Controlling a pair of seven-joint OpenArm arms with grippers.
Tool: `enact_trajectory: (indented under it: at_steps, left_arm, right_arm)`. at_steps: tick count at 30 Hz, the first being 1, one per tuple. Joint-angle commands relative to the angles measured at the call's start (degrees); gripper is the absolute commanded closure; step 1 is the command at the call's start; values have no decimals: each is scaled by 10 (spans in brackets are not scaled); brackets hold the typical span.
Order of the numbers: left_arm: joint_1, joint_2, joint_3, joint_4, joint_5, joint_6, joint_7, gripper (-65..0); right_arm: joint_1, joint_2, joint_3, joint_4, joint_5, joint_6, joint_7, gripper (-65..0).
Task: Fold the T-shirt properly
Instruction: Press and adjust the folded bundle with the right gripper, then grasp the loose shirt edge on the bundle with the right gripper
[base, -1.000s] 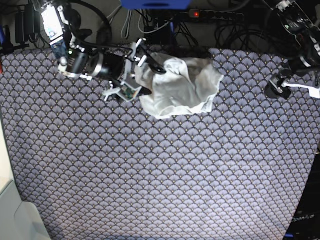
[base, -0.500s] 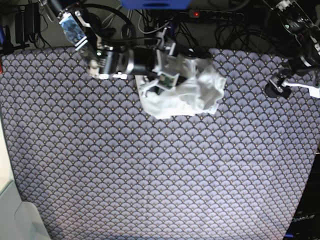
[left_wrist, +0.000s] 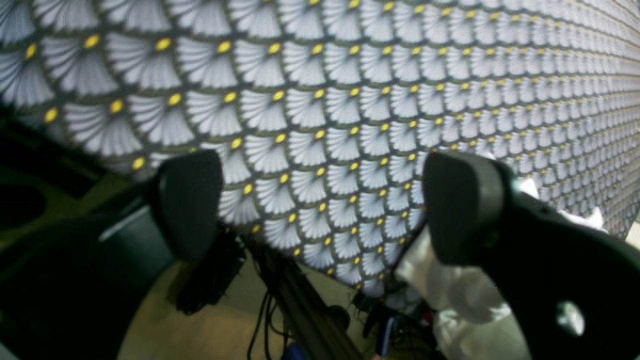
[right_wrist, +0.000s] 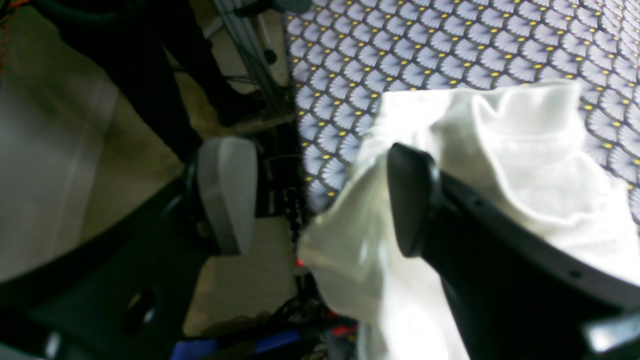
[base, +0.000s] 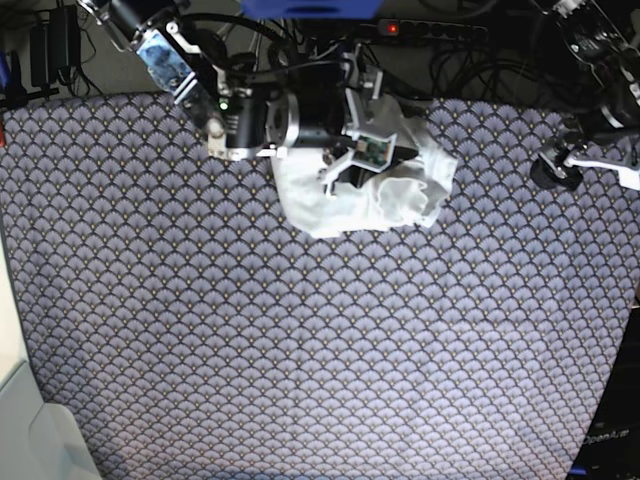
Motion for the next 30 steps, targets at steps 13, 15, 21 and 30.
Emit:
enact_trajectory:
  at_steps: [13, 15, 21, 30]
  left_arm:
    - [-5, -5, -2, 12, -10, -1, -5, -624]
    - [-5, -5, -2, 12, -10, -1, -5, -624]
    - [-2, -5, -2, 12, -10, -1, -5, -624]
    - [-2, -5, -2, 12, -10, -1, -6, -624]
  right_arm:
    - [-18, 67, 76, 31, 12, 4, 18, -419]
    - [-17, 50, 78, 8, 12, 4, 18, -415]
    - [-4, 37, 69, -38, 12, 4, 18, -319]
    - [13, 22, 66, -54, 12, 4, 14, -96]
